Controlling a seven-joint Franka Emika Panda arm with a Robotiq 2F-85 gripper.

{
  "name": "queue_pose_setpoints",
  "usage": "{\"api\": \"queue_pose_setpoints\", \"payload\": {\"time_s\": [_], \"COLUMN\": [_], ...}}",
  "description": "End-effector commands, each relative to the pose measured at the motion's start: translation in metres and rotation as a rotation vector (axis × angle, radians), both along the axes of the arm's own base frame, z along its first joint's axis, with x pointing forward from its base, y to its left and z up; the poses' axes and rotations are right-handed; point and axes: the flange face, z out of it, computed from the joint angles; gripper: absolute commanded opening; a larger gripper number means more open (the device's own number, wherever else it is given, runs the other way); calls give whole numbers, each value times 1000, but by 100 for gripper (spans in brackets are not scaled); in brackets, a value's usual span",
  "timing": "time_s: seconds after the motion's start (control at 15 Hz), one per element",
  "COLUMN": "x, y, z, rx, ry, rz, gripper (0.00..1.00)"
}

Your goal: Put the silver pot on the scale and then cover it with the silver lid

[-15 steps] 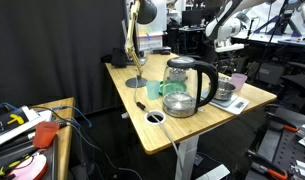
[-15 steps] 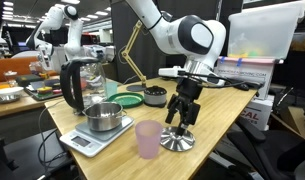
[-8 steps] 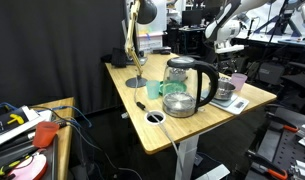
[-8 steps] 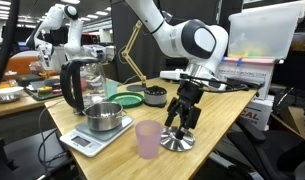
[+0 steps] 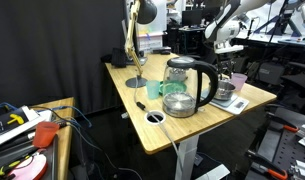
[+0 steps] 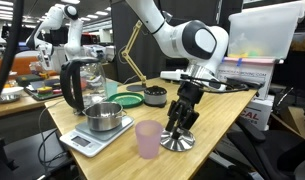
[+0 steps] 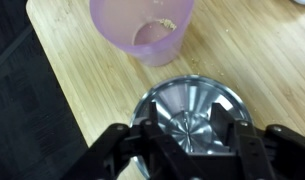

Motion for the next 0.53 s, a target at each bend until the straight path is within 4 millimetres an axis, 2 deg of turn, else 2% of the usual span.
{"api": "queue_pose_setpoints", "payload": {"time_s": [0.0, 0.27, 0.47], "x": [4, 4, 3], "y": [-2, -2, -3], "z": [-2, -7, -8], "rx": [43, 47, 48], "ry": [2, 9, 14], "rz": [-2, 0, 0], "gripper": [27, 1, 0]}}
